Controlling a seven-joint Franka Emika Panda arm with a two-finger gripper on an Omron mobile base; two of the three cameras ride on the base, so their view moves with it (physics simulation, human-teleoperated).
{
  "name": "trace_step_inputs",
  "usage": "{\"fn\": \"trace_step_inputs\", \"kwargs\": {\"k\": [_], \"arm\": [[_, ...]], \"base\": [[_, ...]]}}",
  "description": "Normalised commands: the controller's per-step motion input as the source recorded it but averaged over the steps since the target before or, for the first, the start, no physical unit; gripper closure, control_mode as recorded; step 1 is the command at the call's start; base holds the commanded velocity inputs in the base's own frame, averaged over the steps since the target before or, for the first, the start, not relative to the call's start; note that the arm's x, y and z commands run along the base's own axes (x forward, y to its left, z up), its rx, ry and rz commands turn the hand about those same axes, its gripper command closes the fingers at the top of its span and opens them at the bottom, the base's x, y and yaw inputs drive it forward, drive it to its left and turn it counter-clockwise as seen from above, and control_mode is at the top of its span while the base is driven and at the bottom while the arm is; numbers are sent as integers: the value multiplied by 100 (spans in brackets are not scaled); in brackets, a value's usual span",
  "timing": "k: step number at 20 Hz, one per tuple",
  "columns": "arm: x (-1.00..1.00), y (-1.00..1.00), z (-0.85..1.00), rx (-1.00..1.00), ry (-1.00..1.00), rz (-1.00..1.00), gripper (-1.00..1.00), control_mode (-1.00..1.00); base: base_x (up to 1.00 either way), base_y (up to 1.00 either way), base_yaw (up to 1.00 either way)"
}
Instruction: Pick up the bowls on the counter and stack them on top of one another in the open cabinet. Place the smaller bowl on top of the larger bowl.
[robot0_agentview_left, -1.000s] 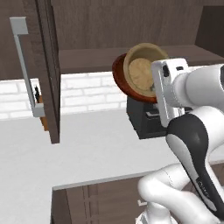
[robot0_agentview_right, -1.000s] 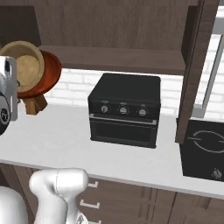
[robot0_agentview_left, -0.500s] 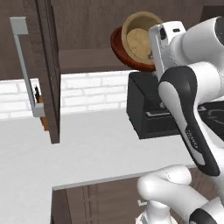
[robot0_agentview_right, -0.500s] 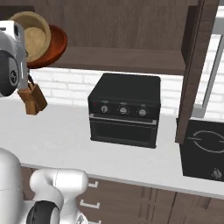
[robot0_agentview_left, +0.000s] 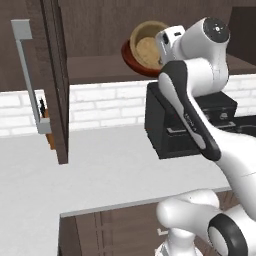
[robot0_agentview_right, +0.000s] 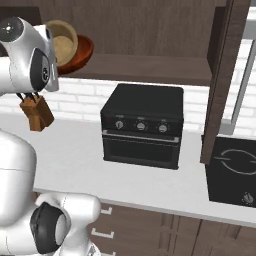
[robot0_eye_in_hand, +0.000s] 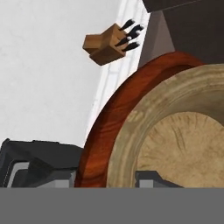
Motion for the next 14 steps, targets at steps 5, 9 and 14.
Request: {"fn": "trace_step_inputs", "kwargs": {"k": [5,9,14], "arm": [[100,-14,-30,-7,0,0,100,-100],[100,-4,-11,-4,0,0,100,-100],[96,-10,-7,-1,0,0,100,-100]], "base": [[0,0,0],[0,0,0],[0,0,0]]}}
